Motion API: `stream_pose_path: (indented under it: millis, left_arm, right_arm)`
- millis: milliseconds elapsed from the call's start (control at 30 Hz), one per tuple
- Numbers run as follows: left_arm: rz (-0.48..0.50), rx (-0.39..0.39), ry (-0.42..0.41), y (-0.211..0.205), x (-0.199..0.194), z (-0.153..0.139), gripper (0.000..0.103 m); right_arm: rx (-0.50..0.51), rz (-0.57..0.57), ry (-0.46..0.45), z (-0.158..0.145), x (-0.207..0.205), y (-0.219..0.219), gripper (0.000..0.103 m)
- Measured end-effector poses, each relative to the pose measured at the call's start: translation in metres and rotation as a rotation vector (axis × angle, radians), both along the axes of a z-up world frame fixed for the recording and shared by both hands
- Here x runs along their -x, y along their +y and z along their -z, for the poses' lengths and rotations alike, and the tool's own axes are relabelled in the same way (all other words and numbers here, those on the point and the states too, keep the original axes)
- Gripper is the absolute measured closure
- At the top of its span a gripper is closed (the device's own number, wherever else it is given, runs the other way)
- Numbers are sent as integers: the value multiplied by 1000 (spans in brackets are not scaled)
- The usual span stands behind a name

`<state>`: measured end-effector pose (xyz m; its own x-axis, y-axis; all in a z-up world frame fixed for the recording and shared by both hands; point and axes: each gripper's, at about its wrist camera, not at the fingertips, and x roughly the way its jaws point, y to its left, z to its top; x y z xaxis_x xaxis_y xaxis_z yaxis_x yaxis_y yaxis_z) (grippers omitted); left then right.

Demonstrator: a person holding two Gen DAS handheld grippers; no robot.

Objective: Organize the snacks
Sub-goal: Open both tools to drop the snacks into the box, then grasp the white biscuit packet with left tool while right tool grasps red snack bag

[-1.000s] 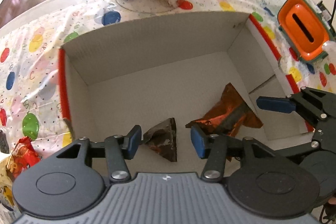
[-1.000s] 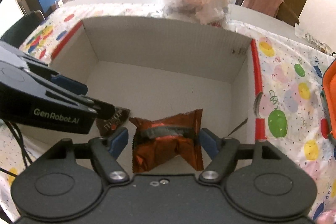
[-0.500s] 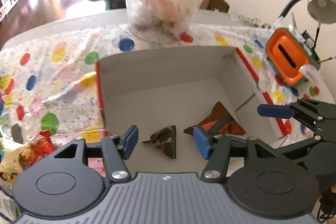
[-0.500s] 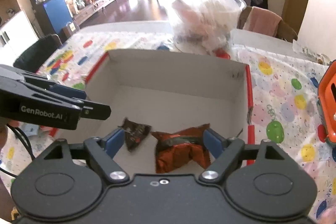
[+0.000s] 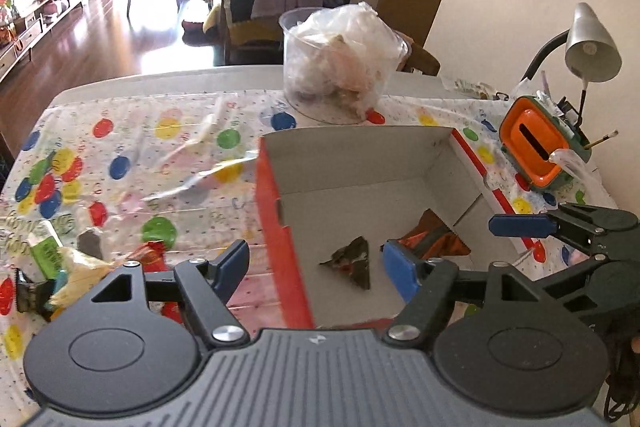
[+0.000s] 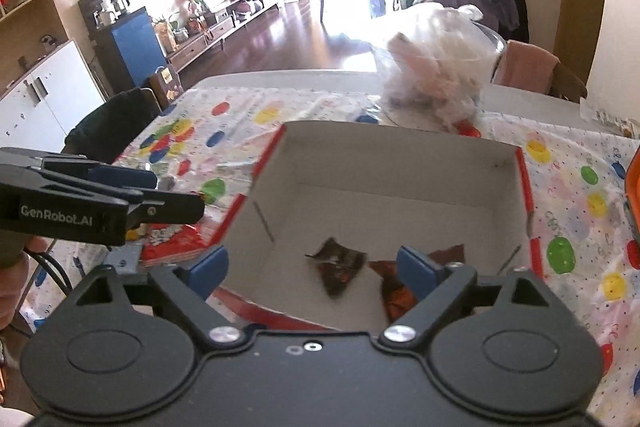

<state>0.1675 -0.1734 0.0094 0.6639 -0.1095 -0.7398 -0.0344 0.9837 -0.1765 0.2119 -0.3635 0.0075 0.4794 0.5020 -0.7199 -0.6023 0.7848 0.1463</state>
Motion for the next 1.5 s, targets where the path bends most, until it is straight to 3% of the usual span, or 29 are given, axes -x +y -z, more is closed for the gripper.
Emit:
stream_pose_path:
  millis: [400,633,1000,1500]
  left_arm:
    - [-12,-22,-86,71,64,-7,20]
    - [-72,-47,-115,122,94,0,18]
    - [-97,-18,-33,203,122,31,18]
    - [-71,18,161,255,117,101,18]
  right_arm:
    - [-37,-9,2,0,38,55,0]
    - [-65,-7,11,9,55,92,0]
    - [-122,-51,29,29,63,157,0]
    - [53,-28,53,89,24,224,0]
